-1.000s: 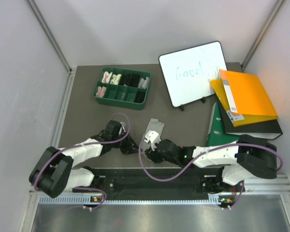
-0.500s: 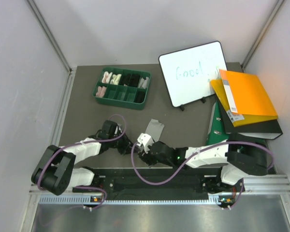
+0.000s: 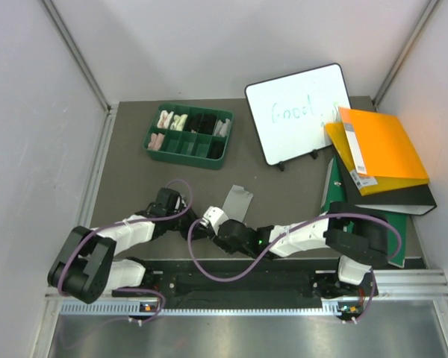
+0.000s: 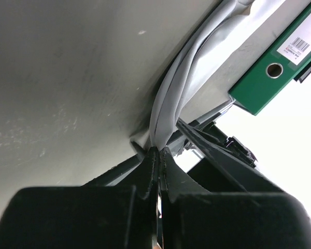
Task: Roll the underwear
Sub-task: Roll the underwear to the center of the board.
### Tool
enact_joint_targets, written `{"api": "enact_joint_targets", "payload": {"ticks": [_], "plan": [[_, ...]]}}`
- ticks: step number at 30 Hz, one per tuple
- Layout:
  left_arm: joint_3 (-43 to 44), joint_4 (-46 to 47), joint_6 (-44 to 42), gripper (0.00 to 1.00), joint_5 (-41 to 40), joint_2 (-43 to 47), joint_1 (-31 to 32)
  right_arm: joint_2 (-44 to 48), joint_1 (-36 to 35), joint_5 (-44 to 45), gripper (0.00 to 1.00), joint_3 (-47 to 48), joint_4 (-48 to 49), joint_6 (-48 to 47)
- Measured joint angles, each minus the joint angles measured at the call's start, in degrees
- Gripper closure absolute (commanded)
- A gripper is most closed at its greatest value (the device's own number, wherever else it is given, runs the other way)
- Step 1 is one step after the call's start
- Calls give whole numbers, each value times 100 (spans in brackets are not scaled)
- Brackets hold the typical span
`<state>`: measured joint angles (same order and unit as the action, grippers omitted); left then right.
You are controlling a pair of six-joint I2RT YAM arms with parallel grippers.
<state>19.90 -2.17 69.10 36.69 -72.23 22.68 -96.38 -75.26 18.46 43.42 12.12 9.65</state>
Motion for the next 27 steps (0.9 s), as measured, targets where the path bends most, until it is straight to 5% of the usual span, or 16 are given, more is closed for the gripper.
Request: {"api": "enact_joint_targets", "payload": {"ticks": [4, 9, 12, 14, 19, 22, 27], "plan": [[-44, -2, 50, 100, 17, 61, -42, -140, 0, 109, 71, 140, -151, 48], [-57, 4, 114, 100, 48, 129, -76, -210, 0, 227, 97, 234, -245, 76], [-76, 4, 122, 99, 63, 140, -94, -219, 0, 181, 100, 251, -264, 39], [-87, 0, 59, 89, 57, 192, -109, -225, 0, 90, 100, 334, -393, -9], [-120, 0, -223, 45, -59, 525, -221, -245, 11, -363, 100, 697, -903, -120], [-170, -92, -426, 32, -374, 1014, -271, -245, 127, -927, 100, 925, -1248, -125], [-175, -439, -798, 29, -1156, 1882, -293, -269, 610, -1993, 100, 1178, -1639, -131]]}}
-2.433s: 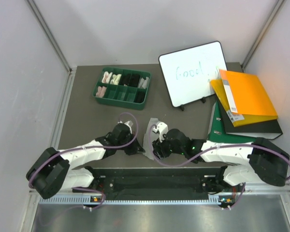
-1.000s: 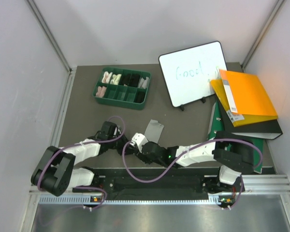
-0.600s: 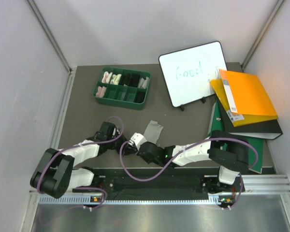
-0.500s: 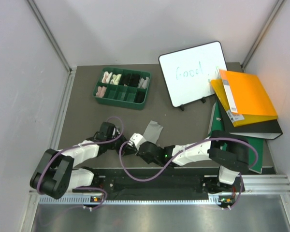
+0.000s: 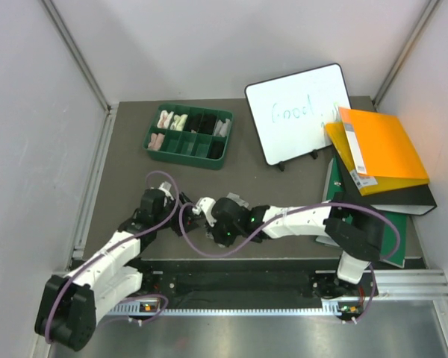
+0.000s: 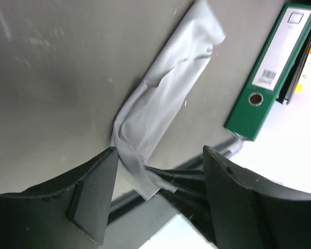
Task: Roll the underwear
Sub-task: Roll the underwear to the center of the board.
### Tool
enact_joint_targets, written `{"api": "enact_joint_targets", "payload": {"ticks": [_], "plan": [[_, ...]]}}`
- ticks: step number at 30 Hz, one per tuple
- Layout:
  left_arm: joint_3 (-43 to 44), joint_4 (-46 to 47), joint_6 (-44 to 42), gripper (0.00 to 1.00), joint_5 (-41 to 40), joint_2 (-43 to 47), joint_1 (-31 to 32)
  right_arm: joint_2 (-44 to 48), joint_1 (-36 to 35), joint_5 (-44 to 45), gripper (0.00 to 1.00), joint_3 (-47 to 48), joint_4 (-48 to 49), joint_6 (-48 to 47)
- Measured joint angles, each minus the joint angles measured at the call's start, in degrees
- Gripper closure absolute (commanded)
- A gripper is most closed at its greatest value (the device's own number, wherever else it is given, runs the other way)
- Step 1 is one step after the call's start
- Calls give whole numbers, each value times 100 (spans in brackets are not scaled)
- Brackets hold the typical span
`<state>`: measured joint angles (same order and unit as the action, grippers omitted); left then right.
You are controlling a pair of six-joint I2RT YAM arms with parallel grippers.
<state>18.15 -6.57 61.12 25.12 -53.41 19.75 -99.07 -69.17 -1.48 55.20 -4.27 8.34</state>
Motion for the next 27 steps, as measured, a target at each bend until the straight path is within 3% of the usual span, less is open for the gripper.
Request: {"api": "enact_joint_targets", "payload": {"ticks": [4, 6, 10, 18, 27], "plan": [[-4, -120, -428, 31, -422, 435, -15, -85, 463, -791, 100, 109, -184, -2], [-4, -120, -726, 39, -564, 555, -13, -212, 758, -1263, 100, 195, -297, 4], [-7, -76, -1349, 39, -658, 710, -13, -450, 1290, -2041, 100, 319, -485, 11], [-442, 612, -2072, 38, -168, 866, -13, -866, 1888, -3204, 100, 699, -809, 15], [-704, 1327, -2378, 38, 188, 474, 59, -1338, 2065, -3816, 100, 1102, -1176, -74]]}}
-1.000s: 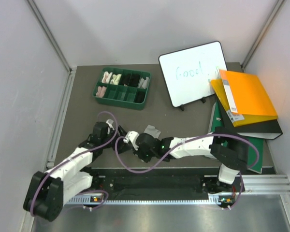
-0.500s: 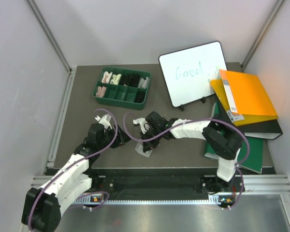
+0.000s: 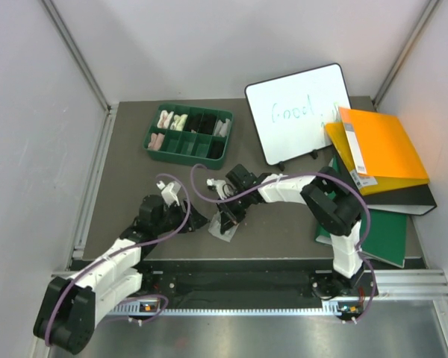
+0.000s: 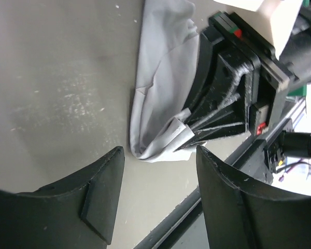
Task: Roll the underwear
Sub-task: Roll the underwear to the center of the board.
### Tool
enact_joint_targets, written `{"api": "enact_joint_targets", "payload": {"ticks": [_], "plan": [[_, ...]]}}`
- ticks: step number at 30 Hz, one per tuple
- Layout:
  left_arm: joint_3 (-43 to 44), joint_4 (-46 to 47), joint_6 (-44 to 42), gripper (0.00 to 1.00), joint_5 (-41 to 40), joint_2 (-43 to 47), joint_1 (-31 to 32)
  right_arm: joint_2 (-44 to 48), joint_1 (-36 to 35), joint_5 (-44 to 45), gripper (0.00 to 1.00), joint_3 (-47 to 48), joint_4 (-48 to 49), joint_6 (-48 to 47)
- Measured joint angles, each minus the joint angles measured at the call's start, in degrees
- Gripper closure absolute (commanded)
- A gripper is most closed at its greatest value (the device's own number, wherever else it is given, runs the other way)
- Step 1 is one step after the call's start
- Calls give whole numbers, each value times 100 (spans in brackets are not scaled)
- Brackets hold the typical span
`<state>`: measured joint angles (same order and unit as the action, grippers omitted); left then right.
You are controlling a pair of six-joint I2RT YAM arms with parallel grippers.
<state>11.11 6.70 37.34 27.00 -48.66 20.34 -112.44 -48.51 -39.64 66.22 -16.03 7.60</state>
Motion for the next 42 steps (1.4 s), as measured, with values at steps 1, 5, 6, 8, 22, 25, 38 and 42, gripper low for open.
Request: {"api": "enact_joint_targets", "payload": {"ticks": [1, 5, 6, 8, 22, 25, 38, 42], "plan": [[-2, 74, -20, 39, 46, -76, 11, -33, 31, -70, 100, 17, -11, 4], [-26, 378, -138, 39, 155, -345, 118, -105, 146, -254, 100, 35, -22, 44], [-28, 446, -164, 39, 164, -431, 168, -127, 181, -304, 100, 35, -22, 59], [-31, 619, -214, 39, 197, -640, 273, -160, 227, -387, 100, 35, -24, 94], [101, 1067, -476, 37, -256, -1598, 601, -326, 363, -658, 100, 144, -116, 162], [133, 1266, -472, 37, -271, -1773, 614, -326, 365, -658, 100, 144, -116, 162], [415, 1499, -533, 67, -660, -2391, 905, -328, 382, -693, 65, 181, -155, 299], [409, 1552, -361, 71, -898, -2461, 909, -223, 466, -662, 52, 219, -214, 374]]}}
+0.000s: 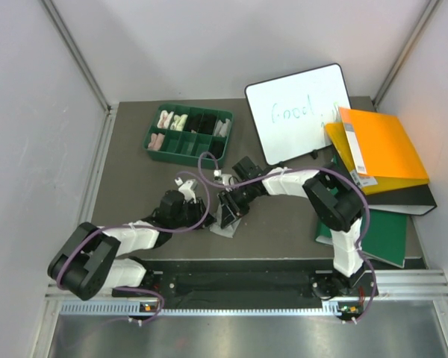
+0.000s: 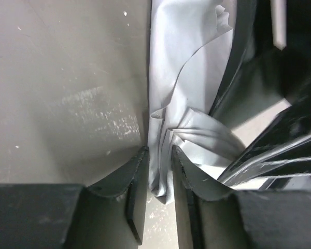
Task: Roll the underwear
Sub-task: Roll the underwear to the center of the board.
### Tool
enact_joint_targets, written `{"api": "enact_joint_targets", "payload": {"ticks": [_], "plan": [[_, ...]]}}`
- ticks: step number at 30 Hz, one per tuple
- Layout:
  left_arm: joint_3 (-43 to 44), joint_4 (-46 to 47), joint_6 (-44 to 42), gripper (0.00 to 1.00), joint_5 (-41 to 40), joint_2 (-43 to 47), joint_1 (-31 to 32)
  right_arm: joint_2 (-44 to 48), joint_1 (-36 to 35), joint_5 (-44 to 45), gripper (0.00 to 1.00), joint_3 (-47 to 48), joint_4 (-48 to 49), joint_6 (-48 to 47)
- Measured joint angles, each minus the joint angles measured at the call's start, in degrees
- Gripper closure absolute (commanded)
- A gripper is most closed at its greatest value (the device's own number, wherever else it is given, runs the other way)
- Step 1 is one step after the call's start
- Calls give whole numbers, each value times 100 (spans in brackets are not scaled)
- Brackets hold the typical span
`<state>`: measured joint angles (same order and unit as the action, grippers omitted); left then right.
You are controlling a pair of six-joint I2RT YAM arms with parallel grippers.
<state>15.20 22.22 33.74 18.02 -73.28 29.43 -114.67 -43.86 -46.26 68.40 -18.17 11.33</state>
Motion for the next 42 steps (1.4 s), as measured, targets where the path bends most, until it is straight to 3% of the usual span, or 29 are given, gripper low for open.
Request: {"api": "enact_joint_targets", "payload": {"ticks": [9, 15, 25, 28, 30, 35, 36, 39, 42], "plan": [[0, 251, 313, 72, -109, -190, 15, 1176, 352, 1056, 37, -595, -11, 302], [0, 251, 415, 72, -131, -190, 15, 1969, 352, 1532, 37, -1434, 507, 1235], [-11, 254, 496, 72, -146, -184, 15, 1773, 348, 1547, 42, -2299, 1930, 2594], [-44, 254, 538, 72, -175, -140, 15, 1683, 315, 1556, 45, -2299, 2111, 2745], [-68, 245, 560, 70, -208, -94, 15, 1626, 293, 1578, 54, -2295, 2199, 2806], [-76, 131, 662, 49, -282, 81, 24, 1517, 225, 1834, 73, -2212, 2057, 2857], [-76, 83, 660, 40, -297, 138, 26, 1513, 225, 1878, 74, -2199, 2006, 2868], [-76, -122, 728, 34, -391, 457, 26, 1499, 212, 2076, 83, -2131, 1814, 2846], [-76, -297, 743, 33, -463, 767, 26, 1462, 205, 2157, 90, -2061, 1683, 2828]]}}
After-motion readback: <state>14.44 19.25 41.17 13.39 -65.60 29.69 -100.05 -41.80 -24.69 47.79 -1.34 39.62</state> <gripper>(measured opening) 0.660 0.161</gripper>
